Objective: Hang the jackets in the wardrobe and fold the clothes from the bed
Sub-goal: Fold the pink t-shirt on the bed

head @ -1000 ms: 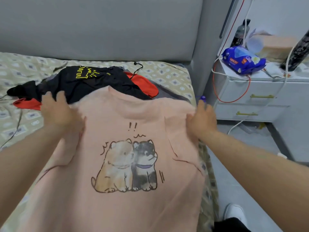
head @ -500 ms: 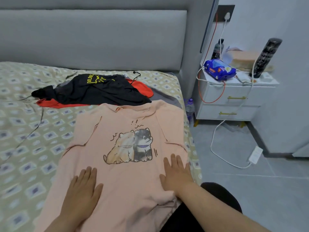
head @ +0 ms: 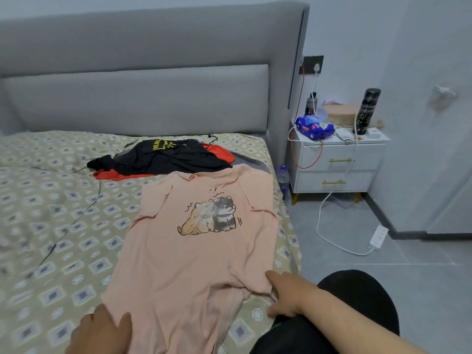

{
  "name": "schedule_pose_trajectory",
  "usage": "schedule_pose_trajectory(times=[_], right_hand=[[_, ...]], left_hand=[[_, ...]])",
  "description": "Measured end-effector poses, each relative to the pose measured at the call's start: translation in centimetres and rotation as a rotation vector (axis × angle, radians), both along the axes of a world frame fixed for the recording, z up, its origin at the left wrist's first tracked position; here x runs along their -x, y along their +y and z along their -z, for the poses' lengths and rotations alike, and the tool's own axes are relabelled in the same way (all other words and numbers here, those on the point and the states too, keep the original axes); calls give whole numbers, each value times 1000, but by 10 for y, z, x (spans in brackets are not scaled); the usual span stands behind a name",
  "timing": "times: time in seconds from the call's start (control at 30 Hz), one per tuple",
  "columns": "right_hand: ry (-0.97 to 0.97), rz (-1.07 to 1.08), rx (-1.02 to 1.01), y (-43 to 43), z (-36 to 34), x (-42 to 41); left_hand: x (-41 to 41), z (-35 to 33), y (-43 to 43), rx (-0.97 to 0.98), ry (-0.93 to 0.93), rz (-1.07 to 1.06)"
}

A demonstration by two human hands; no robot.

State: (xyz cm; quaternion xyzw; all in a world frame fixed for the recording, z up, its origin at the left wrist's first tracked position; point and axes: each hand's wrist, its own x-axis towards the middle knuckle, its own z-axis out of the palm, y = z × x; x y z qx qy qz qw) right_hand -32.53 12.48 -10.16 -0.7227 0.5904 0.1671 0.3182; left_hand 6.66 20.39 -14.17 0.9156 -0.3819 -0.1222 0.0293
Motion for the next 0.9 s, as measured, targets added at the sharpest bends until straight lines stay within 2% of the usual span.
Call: schedule_pose_trajectory(times=[0.13,0.27,0.33,0.4,0.47,0.57,0.63,0.8,0.9], right_hand=[[-72,27,6,7,-1,-2],[-73,59,60,6,0,-11],[-56,66,139,3,1,-16],[-63,67,204,2,-1,-20],[-100,80,196,-1,3,-23],[-164,139,100,-6,10,-33],[-310,333,84,-10,12,-41],[-851,1034,152,-26,7,-34],[-1290,1414,-5,-41,8,-18]], left_hand=[[-20,-20,11,-65,225,-63],[-28,-36,29,-165,512,100],[-29,-36,41,-22,683,57],[-30,-36,47,197,880,-92],[-30,-39,49,340,1065,-222],[-29,-47,52,423,1253,-264],[-30,-47,53,426,1318,-264],[-31,-38,52,525,1448,-384],[-37,-34,46,630,1506,-539]])
